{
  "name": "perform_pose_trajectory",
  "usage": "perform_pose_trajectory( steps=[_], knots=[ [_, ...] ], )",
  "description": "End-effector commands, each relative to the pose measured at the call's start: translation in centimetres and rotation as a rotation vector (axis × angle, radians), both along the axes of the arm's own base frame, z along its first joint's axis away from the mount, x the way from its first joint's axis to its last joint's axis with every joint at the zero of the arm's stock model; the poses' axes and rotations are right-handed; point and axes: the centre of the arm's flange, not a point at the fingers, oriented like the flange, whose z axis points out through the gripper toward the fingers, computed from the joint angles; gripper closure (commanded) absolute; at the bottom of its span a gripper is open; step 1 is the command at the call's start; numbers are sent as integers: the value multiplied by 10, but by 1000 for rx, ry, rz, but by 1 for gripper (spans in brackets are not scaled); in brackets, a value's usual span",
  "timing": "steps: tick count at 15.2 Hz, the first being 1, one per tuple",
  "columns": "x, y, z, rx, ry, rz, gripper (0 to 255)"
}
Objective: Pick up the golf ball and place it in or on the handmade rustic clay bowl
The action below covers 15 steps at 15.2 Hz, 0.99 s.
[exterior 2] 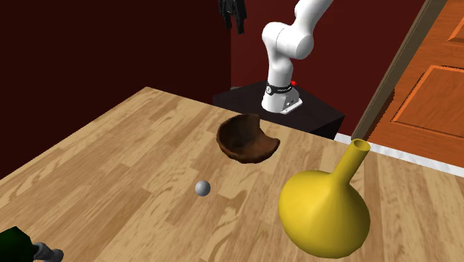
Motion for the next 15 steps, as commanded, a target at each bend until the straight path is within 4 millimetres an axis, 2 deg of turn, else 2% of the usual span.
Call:
perform_pose_trajectory(
  steps=[1, 15],
  knots=[
    [0, 0, 0, 0, 0, 0, 0],
    [109, 123, -88, -25, -18, 45, 0]
  ],
)
